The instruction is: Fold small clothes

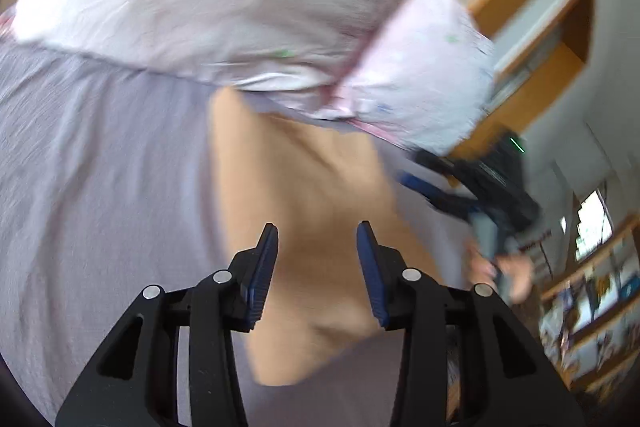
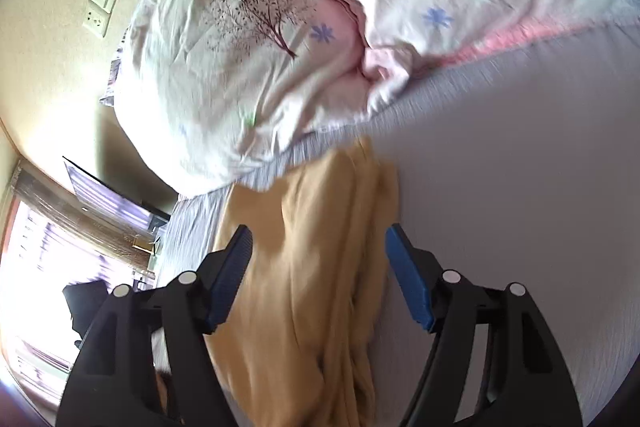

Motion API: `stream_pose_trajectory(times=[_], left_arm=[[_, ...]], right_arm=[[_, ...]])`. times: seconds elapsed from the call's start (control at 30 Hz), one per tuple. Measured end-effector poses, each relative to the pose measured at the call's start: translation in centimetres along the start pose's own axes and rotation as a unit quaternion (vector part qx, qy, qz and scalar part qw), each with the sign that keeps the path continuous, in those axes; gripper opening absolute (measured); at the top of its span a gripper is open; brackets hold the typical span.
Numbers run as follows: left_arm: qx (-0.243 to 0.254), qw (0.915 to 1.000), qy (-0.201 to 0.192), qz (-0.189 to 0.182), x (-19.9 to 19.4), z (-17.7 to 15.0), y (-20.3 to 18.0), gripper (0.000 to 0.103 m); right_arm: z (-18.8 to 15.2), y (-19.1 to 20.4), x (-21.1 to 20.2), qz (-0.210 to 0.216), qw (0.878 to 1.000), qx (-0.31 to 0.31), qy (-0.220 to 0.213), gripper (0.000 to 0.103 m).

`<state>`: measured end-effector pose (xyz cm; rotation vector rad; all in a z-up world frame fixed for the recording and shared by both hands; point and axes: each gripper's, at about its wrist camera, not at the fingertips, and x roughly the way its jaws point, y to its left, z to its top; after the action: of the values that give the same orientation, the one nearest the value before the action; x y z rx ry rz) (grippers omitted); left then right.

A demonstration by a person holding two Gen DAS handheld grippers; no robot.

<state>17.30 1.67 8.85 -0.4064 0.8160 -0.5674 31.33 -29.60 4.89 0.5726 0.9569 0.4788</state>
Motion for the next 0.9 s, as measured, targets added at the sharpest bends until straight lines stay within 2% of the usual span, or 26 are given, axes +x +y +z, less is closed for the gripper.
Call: stream_pose_trajectory(times=[0.03,0.1,0.13,0.2,0.3,0.33,0.4,0.47,0.5,0.53,0.63,0.67,0.73,0.8,0.9], left_arm=[[0.01,0.9999,0.005,0.0,0.4,-0.2,-0.6,0.041],[0.032,0.9991,0.024,0.015,1.8,-0.8,-1.5,0.041],[0.033,0.9988,0.031,0.02,2.2,-0.9,-1.2,0.041],[0.023,0.9979,0.053,0.031,3.6,-1.4,-0.5,0.041],[0.017,0.9981,0.054,0.023,3.6,-1.9,0.2,0.041],[0.018,0.9981,0.054,0.024,3.5,-1.9,0.1,0.041],[0.021,0.9981,0.052,0.024,3.0,-2.1,-0.1,0.041],[0.031,0.9981,0.046,0.026,2.0,-2.6,-0.4,0.05],[0.043,0.9977,0.039,0.035,0.9,-3.3,-0.8,0.055],[0.053,0.997,0.034,0.046,0.3,-3.9,-1.2,0.064],[0.087,0.9914,0.028,0.094,-1.7,-6.8,-2.5,0.075],[0.096,0.989,0.03,0.109,-2.1,-7.9,-2.9,0.083],[0.102,0.9846,0.027,0.139,-2.5,-9.6,-3.3,0.093],[0.105,0.9789,0.022,0.173,-2.6,-11.2,-3.4,0.094],[0.084,0.9801,0.031,0.177,-2.2,-12.4,-2.9,0.094]], right_arm=[[0.7,0.1,1.3,-0.004,1.0,0.006,0.008,0.06],[1.1,-0.5,3.1,0.001,1.0,0.016,0.025,0.037],[0.9,-0.8,3.6,0.001,0.999,0.015,0.03,0.007],[0.6,-1.3,4.4,-0.013,0.999,0.024,0.018,0.006],[0.4,-3.1,3.6,-0.015,0.997,0.07,-0.004,0.006],[0.2,-3.1,3.4,-0.016,0.998,0.066,-0.004,0.006],[-0.9,-1.6,2.2,-0.028,0.999,0.037,-0.009,0.021],[-2.9,0.1,-0.2,-0.011,1.0,0.014,-0.025,0.077],[-4.4,1.1,-2.1,-0.003,0.999,-0.008,-0.042,0.08],[-6.3,2.0,-3.8,0.006,0.998,-0.036,-0.048,0.079],[-11.6,3.6,-6.6,0.01,0.996,-0.084,-0.037,0.079],[-13.0,3.8,-6.8,0.001,0.995,-0.094,-0.033,0.079],[-15.9,3.8,-8.0,-0.036,0.992,-0.113,-0.034,0.079],[-18.9,3.7,-7.7,-0.093,0.986,-0.133,-0.029,0.079],[-21.5,3.8,-6.5,-0.137,0.979,-0.149,-0.016,0.079]])
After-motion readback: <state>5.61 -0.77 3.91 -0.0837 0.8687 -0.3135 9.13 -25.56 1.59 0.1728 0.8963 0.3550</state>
